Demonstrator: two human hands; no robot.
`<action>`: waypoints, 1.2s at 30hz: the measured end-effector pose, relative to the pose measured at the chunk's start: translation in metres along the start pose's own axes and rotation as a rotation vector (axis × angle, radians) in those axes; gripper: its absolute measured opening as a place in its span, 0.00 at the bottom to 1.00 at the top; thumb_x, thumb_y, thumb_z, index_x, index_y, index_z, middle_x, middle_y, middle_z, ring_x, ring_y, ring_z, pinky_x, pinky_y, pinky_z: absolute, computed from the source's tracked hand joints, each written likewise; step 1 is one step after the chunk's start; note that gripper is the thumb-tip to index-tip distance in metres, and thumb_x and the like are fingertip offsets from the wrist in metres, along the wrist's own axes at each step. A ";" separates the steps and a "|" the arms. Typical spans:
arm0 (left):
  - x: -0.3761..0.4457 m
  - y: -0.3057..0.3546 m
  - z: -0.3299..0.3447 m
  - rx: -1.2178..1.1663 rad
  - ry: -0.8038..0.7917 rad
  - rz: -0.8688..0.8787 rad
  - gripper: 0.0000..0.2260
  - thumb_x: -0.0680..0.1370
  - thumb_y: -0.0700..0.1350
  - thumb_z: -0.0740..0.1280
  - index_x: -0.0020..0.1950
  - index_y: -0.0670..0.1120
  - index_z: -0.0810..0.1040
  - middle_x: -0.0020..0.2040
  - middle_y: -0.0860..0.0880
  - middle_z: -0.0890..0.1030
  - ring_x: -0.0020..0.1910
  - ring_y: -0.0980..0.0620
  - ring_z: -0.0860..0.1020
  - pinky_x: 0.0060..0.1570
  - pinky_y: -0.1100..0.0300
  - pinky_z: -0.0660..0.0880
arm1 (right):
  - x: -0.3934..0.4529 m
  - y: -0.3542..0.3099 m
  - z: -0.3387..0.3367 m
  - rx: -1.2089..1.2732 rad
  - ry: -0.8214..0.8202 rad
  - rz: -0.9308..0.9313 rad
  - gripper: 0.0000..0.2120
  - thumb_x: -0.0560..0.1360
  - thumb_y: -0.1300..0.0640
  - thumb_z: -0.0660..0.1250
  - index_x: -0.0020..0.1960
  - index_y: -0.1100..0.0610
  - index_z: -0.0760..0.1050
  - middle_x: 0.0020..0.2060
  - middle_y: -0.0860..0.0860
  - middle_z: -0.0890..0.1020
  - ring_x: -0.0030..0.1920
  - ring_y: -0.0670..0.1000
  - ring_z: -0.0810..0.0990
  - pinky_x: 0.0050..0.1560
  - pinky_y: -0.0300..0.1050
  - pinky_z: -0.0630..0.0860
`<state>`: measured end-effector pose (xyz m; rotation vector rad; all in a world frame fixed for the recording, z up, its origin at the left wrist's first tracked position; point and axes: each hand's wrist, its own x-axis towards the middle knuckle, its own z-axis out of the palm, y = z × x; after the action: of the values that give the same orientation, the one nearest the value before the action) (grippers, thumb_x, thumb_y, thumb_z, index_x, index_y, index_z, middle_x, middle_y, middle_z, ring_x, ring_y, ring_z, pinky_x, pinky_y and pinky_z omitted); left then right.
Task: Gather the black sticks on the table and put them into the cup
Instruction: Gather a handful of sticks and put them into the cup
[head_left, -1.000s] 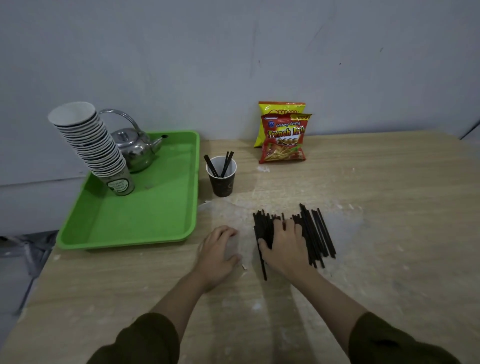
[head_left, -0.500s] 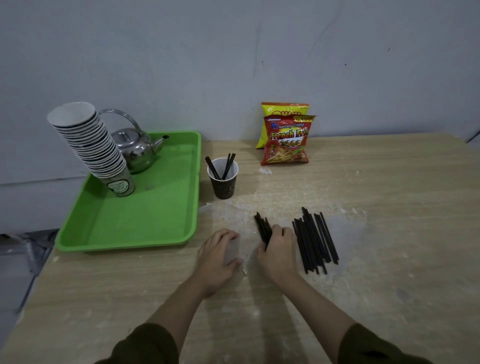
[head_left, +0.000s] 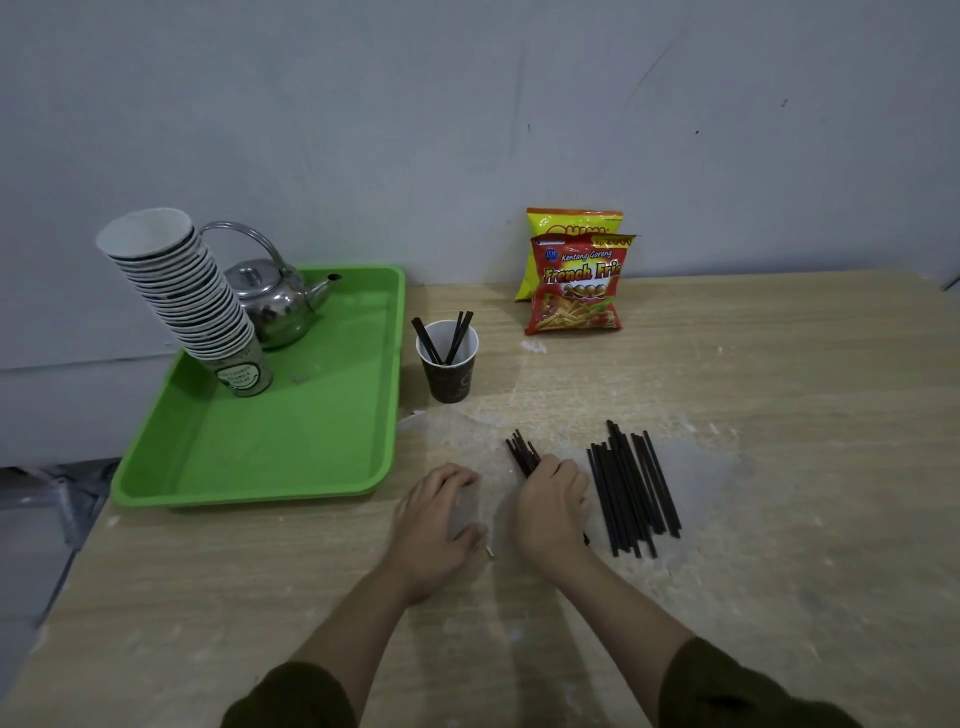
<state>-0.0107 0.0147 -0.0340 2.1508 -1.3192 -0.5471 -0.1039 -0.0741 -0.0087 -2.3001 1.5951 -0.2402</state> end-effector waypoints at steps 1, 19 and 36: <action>0.000 0.000 0.000 0.005 0.003 0.002 0.30 0.65 0.61 0.58 0.65 0.52 0.66 0.67 0.53 0.67 0.67 0.53 0.64 0.60 0.60 0.57 | 0.002 0.002 0.000 0.009 -0.037 -0.004 0.08 0.66 0.73 0.64 0.45 0.68 0.72 0.43 0.66 0.78 0.45 0.65 0.78 0.38 0.55 0.77; -0.010 -0.005 0.013 0.229 0.119 0.137 0.26 0.74 0.57 0.48 0.70 0.49 0.60 0.72 0.50 0.64 0.69 0.59 0.53 0.67 0.63 0.50 | 0.012 0.001 -0.003 -0.289 -0.106 -0.120 0.08 0.69 0.62 0.70 0.44 0.64 0.74 0.41 0.61 0.80 0.43 0.59 0.80 0.40 0.48 0.79; -0.009 -0.005 0.016 0.326 0.149 0.106 0.22 0.73 0.52 0.55 0.65 0.49 0.64 0.65 0.48 0.74 0.66 0.56 0.60 0.62 0.60 0.54 | 0.057 0.024 -0.052 0.788 -0.551 0.041 0.06 0.77 0.64 0.53 0.50 0.59 0.67 0.29 0.49 0.67 0.27 0.47 0.66 0.26 0.40 0.65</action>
<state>-0.0215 0.0209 -0.0488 2.3079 -1.5110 -0.1304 -0.1210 -0.1439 0.0281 -1.5385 1.0103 -0.1615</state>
